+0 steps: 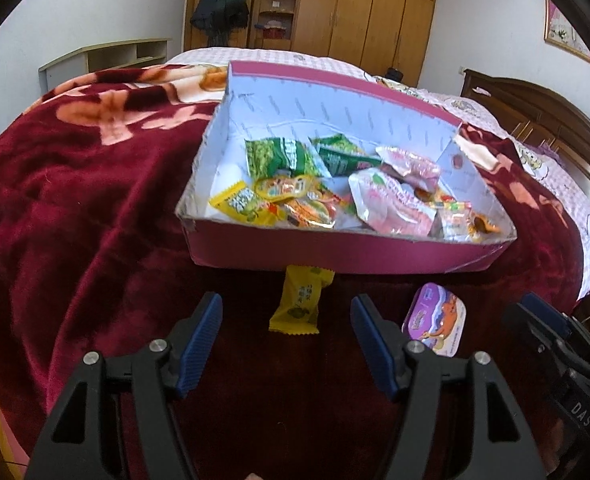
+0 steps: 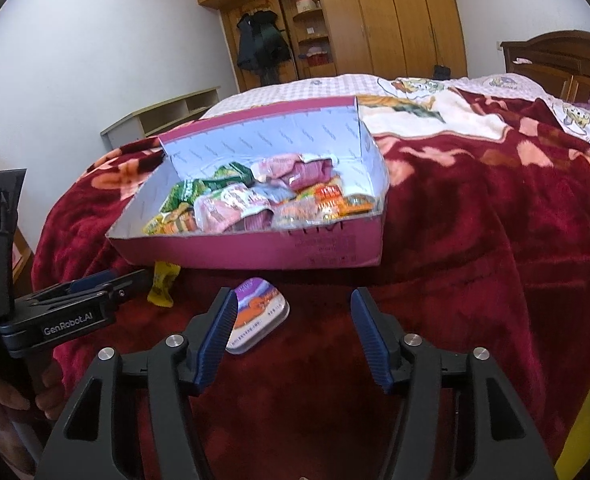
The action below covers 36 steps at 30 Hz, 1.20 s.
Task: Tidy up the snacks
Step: 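Move the left tool to the yellow candy while the right moves to the purple tin, then grasp the yellow wrapped candy with the left gripper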
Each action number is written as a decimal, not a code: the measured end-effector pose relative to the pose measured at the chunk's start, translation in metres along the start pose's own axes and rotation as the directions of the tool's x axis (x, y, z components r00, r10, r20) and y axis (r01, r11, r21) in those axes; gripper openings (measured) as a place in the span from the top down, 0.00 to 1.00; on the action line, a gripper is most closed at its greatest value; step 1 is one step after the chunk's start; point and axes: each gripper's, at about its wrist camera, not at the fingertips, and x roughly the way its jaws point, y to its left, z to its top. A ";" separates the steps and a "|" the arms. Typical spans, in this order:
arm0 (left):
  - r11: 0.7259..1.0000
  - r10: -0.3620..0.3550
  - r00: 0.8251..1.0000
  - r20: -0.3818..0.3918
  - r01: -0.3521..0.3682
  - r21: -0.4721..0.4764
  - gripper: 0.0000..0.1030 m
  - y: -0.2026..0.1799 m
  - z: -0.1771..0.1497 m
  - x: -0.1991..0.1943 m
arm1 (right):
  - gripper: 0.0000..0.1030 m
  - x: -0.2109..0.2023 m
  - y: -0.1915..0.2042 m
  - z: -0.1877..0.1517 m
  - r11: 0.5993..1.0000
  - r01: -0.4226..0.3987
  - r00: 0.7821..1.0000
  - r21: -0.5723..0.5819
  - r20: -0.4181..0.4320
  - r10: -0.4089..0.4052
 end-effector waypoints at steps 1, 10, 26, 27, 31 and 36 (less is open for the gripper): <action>1.000 0.000 1.000 -0.002 0.000 0.003 0.32 -0.001 0.000 0.002 | 0.41 0.001 -0.001 -0.001 1.000 0.000 1.000 0.001 -0.003 0.000; 1.000 0.018 1.000 -0.012 -0.018 0.021 0.32 -0.007 -0.004 0.021 | 0.41 0.013 -0.005 -0.011 1.000 -0.005 0.999 0.009 -0.031 0.005; 0.996 0.087 0.996 -0.017 -0.086 0.032 0.49 -0.009 -0.005 0.041 | 0.41 0.024 -0.009 -0.022 1.000 -0.022 0.998 0.019 -0.051 0.023; 0.996 0.086 0.996 -0.015 -0.086 0.032 0.55 -0.009 -0.006 0.041 | 0.41 0.024 -0.010 -0.022 1.000 -0.023 0.998 0.021 -0.050 0.024; 0.997 0.075 0.997 -0.006 -0.075 0.026 0.72 -0.008 -0.006 0.038 | 0.41 0.024 -0.010 -0.021 0.999 -0.024 0.999 0.024 -0.048 0.025; 0.999 0.037 0.999 0.004 -0.038 0.017 0.77 -0.005 -0.007 0.028 | 0.41 0.022 -0.009 -0.021 1.000 -0.018 0.999 0.021 -0.049 0.019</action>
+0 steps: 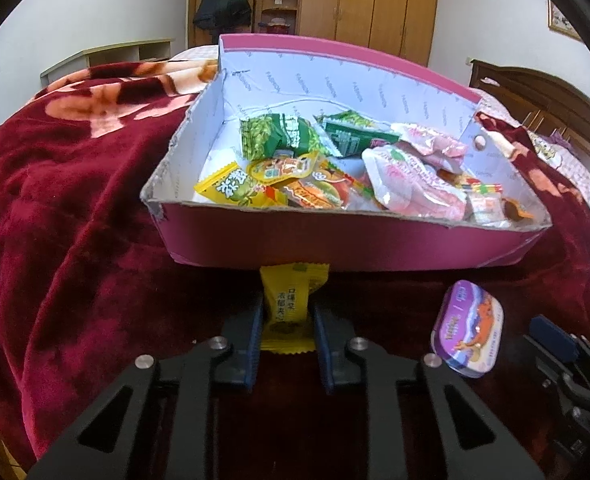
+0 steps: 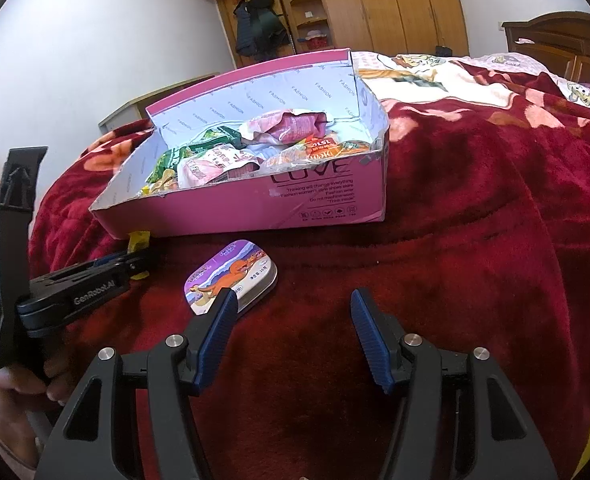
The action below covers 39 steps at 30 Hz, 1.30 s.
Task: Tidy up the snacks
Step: 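Grasp the yellow wrapped candy with the left gripper, then grasp the purple cartoon tin with the right gripper while the left holds the candy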
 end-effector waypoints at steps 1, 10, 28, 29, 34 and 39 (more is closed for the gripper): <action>1.000 -0.006 1.000 0.003 0.006 -0.002 0.77 0.001 0.000 -0.002 | 0.41 -0.001 0.001 0.000 1.000 0.001 1.000 -0.002 0.000 -0.001; 0.999 -0.013 1.000 -0.012 0.013 -0.039 0.77 0.019 -0.010 -0.022 | 0.41 -0.003 0.015 0.000 1.000 -0.009 1.000 -0.030 -0.009 0.009; 0.998 -0.016 1.000 -0.024 0.015 -0.059 0.76 0.027 -0.024 -0.013 | 0.24 0.035 0.054 0.010 0.988 0.018 0.997 -0.154 -0.073 -0.029; 0.998 -0.017 1.000 -0.023 0.016 -0.059 0.76 0.027 -0.024 -0.012 | 0.24 0.037 0.056 0.010 0.986 0.020 0.997 -0.163 -0.076 -0.033; 0.998 -0.020 1.000 -0.018 0.019 -0.056 0.76 0.027 -0.025 -0.012 | 0.24 0.047 0.060 0.009 0.983 0.045 0.995 -0.180 -0.084 -0.061; 0.998 -0.027 1.000 -0.017 0.026 -0.059 0.76 0.027 -0.025 -0.012 | 0.28 0.049 0.058 0.008 0.983 0.054 0.995 -0.175 -0.074 -0.068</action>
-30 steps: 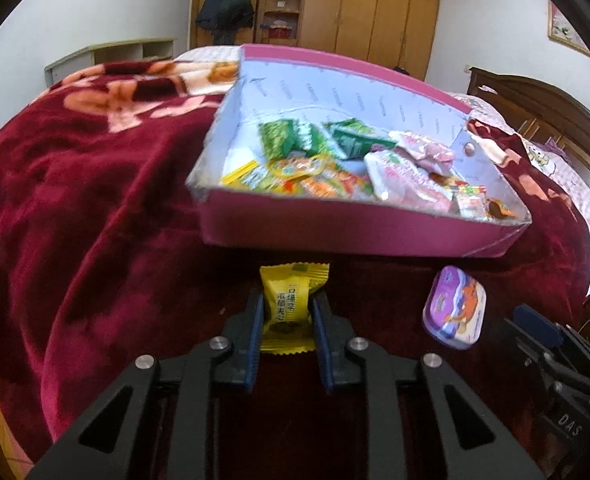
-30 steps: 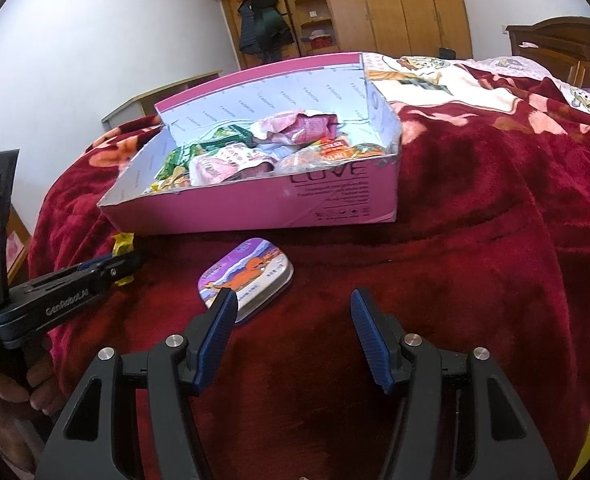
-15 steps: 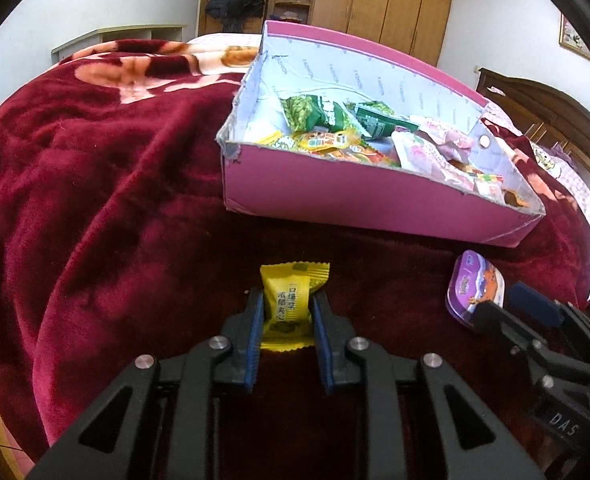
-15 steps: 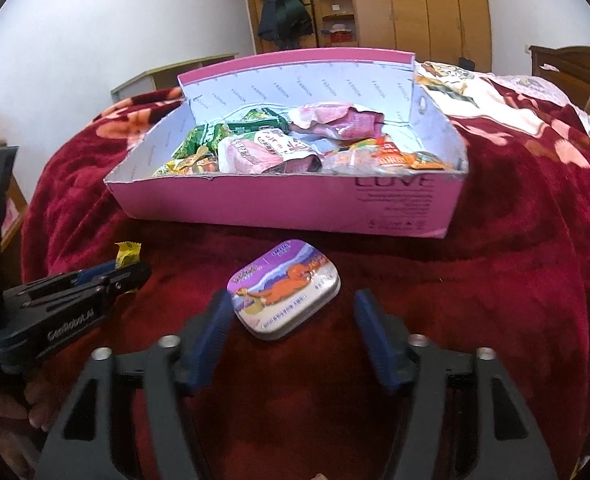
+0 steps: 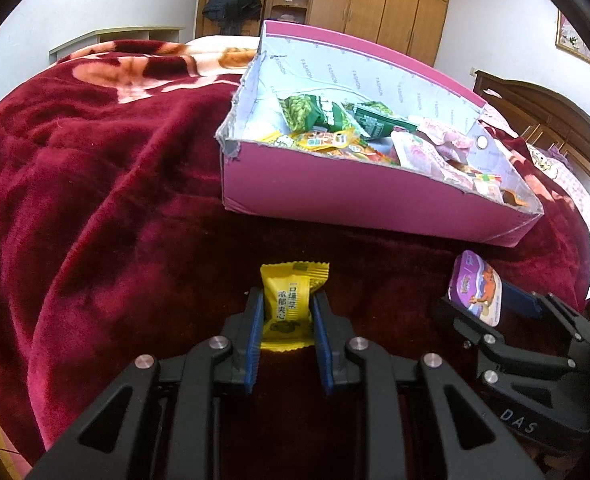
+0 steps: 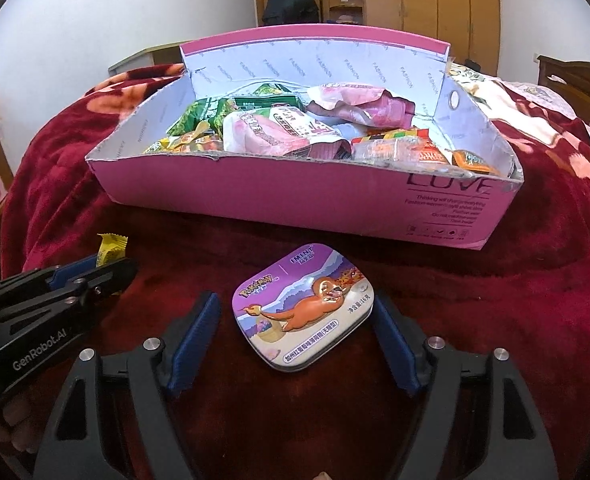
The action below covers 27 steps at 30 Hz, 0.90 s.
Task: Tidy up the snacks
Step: 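Grasp the purple cartoon tin with the right gripper while the left holds the candy, then lift and carry the yellow candy and purple tin over the pink box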
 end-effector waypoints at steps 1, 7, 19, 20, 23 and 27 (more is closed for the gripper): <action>1.000 0.000 1.000 0.000 0.000 0.000 0.76 0.000 0.000 0.000 | 0.30 -0.001 -0.001 0.000 1.000 0.006 1.000 0.007 0.003 -0.006; 1.000 0.005 1.000 0.000 -0.005 0.004 0.76 -0.001 0.000 -0.001 | 0.34 -0.004 -0.005 -0.002 1.000 -0.005 1.000 0.024 0.018 0.004; 1.000 0.006 1.000 0.009 -0.006 0.004 0.77 -0.003 0.002 -0.012 | 0.34 -0.029 -0.006 -0.012 0.998 -0.041 0.998 0.040 0.055 0.039; 1.000 0.005 1.000 0.011 -0.005 0.005 0.77 -0.004 0.002 -0.014 | 0.34 -0.031 -0.006 -0.013 0.998 -0.043 0.998 0.041 0.057 0.041; 1.000 0.005 1.000 0.017 -0.005 0.010 0.77 -0.006 0.003 -0.019 | 0.34 -0.037 -0.007 -0.015 0.998 -0.050 0.997 0.047 0.064 0.047; 1.000 -0.004 1.000 0.023 0.003 0.018 0.77 -0.010 0.003 -0.025 | 0.34 -0.046 -0.010 -0.018 0.997 -0.061 0.996 0.055 0.075 0.056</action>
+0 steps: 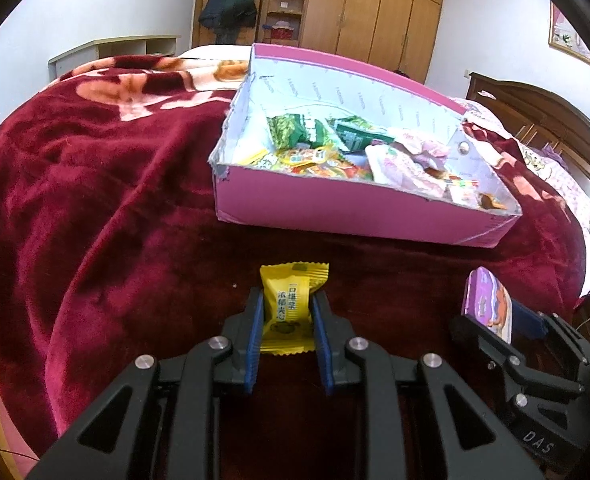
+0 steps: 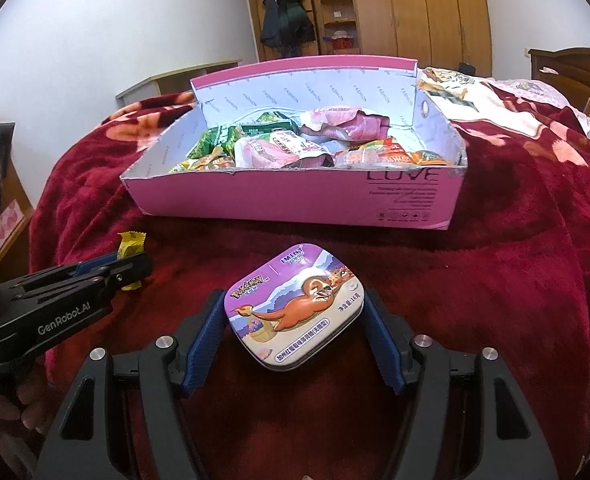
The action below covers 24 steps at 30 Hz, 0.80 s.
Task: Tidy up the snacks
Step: 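Lift and carry the yellow candy and purple tin over the pink box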
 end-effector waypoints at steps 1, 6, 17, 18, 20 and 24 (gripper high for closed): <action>1.000 0.000 1.000 0.004 0.000 0.005 0.77 -0.001 0.001 -0.002 | 0.34 -0.002 0.000 0.000 1.000 -0.002 1.000 0.001 0.004 0.002; 1.000 -0.008 1.000 0.022 0.007 0.016 0.77 -0.007 0.003 -0.011 | 0.34 -0.015 -0.002 0.000 1.000 -0.011 1.000 0.006 0.026 0.011; 0.999 -0.035 0.997 0.070 0.032 0.040 0.77 -0.018 0.018 -0.028 | 0.34 -0.036 -0.002 0.008 0.999 -0.041 0.997 0.003 0.064 0.041; 0.999 -0.033 0.997 0.075 0.030 0.043 0.77 -0.019 0.021 -0.029 | 0.34 -0.037 -0.002 0.009 0.999 -0.040 0.997 -0.001 0.069 0.040; 0.998 -0.032 0.996 0.084 0.028 0.047 0.77 -0.020 0.026 -0.030 | 0.34 -0.038 -0.002 0.013 0.999 -0.038 0.997 -0.008 0.073 0.038; 0.998 -0.038 0.995 0.096 0.033 0.056 0.77 -0.023 0.036 -0.031 | 0.34 -0.039 -0.004 0.019 0.999 -0.038 0.996 -0.006 0.080 0.038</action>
